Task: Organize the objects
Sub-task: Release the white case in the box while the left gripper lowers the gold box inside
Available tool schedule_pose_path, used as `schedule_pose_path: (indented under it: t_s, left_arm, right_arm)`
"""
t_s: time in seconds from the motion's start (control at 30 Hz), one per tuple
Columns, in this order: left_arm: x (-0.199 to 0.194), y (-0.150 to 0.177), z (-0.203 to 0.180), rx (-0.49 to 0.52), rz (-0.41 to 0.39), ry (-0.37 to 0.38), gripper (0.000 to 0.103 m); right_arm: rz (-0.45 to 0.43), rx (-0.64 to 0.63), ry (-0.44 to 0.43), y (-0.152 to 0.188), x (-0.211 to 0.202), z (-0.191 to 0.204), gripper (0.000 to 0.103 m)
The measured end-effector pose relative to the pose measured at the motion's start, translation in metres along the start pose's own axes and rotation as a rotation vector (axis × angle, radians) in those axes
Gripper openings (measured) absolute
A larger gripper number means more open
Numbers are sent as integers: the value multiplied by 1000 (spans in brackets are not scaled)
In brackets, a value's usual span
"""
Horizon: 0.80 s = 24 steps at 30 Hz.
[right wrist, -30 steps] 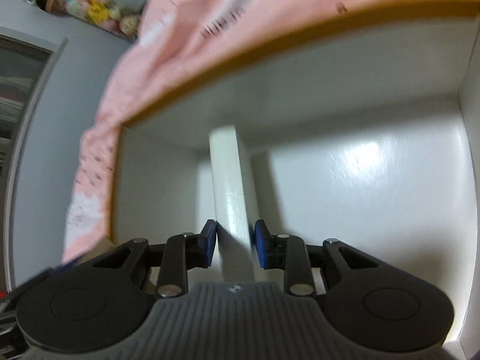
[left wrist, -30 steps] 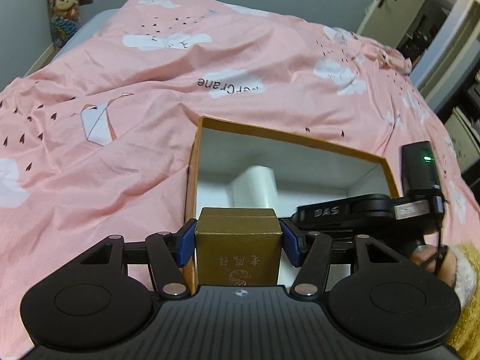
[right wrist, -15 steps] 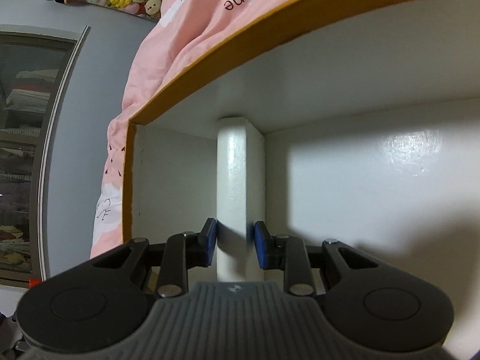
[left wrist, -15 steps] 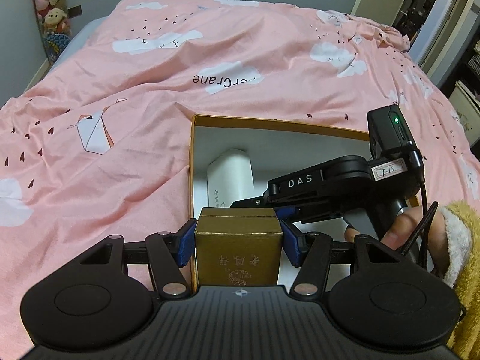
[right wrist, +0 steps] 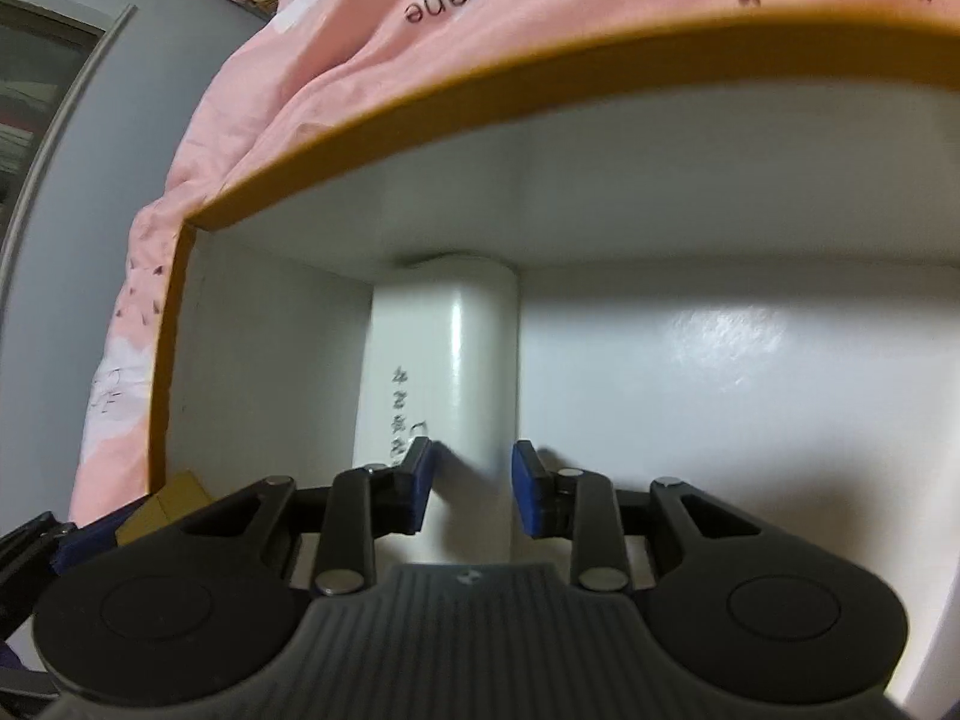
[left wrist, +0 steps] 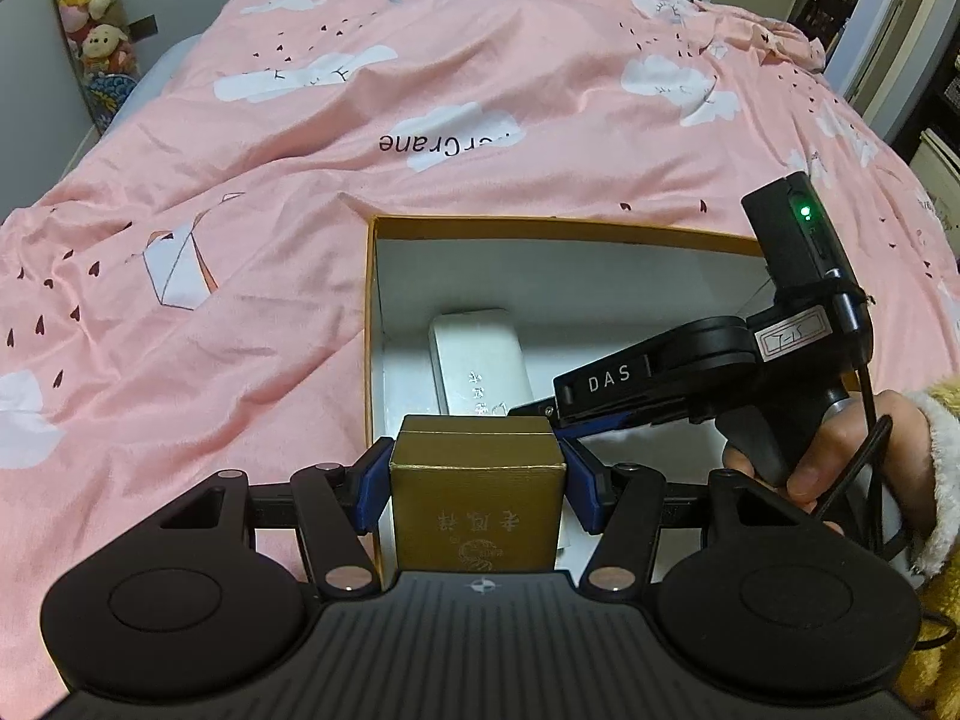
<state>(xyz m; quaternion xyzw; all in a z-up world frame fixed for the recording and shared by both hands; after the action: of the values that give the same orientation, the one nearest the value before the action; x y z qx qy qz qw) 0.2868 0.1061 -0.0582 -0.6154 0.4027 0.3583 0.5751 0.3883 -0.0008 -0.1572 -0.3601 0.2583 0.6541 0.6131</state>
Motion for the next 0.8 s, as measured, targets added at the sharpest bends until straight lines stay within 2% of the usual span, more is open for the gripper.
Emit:
schedule_pose_path:
  t_s: [0.1,0.2,0.53,0.77,0.8]
  left_arm:
    - [0,0,-1,3,-3,-4,67]
    - [0,2,-1,8,-12,-5,67]
    - [0,11,0,21,-18,-1,67]
    - [0,13,1,24,-20,-5,67]
    - [1,13,0,25,-20,-3,67]
  right_arm:
    - [11,6,-13,2,0,-2,30]
    - [23,2,-24,4,1,-3,24]
    - [35,70,-108,-6,14,-2,21]
    - [38,38,-131,-11,22,3,20]
    - [43,33,-133,-10,20,2,16]
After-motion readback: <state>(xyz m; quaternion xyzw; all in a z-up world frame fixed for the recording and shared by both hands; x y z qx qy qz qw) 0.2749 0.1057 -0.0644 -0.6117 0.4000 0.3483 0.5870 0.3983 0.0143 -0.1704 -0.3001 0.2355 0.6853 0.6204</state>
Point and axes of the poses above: each gripper's, at about its wrist camera, not at the fingertips, and x roughly the way its jaws point, z to its left, y to its underside, the point moved 7 cm from there along x, roughly the way its jaws point, and after that the axes turned 4 degrees about z, right-handed, at the moved point
